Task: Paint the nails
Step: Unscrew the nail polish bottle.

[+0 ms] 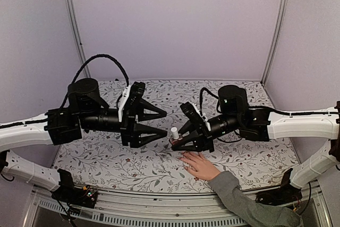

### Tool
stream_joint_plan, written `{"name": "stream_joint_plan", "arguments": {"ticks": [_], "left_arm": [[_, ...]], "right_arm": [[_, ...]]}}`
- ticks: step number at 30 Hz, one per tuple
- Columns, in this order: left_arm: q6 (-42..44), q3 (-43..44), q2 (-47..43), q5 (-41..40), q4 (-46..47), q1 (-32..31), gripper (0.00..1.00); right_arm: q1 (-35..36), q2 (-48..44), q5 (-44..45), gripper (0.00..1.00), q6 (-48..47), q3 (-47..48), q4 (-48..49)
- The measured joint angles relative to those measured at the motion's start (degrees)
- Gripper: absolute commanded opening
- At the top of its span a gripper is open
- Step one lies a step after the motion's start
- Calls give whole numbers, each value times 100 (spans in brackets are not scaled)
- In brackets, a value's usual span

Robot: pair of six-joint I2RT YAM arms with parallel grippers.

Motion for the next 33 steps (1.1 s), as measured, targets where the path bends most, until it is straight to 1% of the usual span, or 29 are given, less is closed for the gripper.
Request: {"name": "stream_joint_plan", "arguments": {"ticks": [5, 14, 22, 25, 30, 33], "left_arm": [[234, 4, 118, 417, 9, 0, 63], [643, -15, 295, 1165, 361, 0, 59], [798, -15, 713, 1764, 437, -28, 53], [817, -15, 833, 1899, 520, -42, 46], [844, -17, 986, 2031, 601, -70, 25], [855, -31, 988, 2072, 664, -83, 15]], "right_arm": [[4, -7, -282, 0, -61, -2, -186], [160, -17, -518, 0, -208, 0, -426], [339, -13, -632, 0, -369, 79, -697], [396, -11, -638, 0, -400, 142, -732], [431, -11, -656, 0, -426, 203, -796], [433, -11, -662, 0, -437, 208, -811]]}}
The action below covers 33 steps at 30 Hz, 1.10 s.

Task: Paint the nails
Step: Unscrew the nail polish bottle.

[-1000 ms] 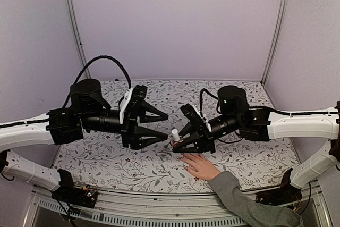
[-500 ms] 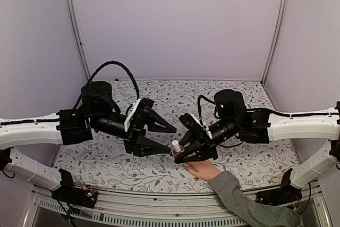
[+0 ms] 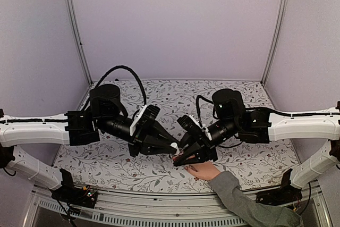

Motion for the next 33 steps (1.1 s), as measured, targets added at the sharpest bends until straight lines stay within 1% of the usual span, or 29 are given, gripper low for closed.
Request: {"name": "stream_joint_plan", "arguments": {"ticks": [4, 8, 14, 20, 24, 33], "left_arm": [[-50, -120, -63, -33, 199, -9, 6], [-129, -286, -175, -229, 391, -22, 0], [-306, -426, -354, -752, 533, -22, 0], [-566, -470, -455, -1624, 557, -20, 0], [-774, -470, -455, -2291, 533, -7, 0], [-1386, -468, -164, -3770, 732, -2, 0]], "right_arm": [[0, 0, 0, 0, -9, 2, 4], [-2, 11, 79, 0, 20, 2, 61], [-55, 0, 356, 0, 186, -11, 286], [-109, -85, 1200, 0, 295, -13, 330], [-144, -98, 1941, 0, 380, -13, 354], [-153, 33, 3563, 0, 592, 37, 389]]}}
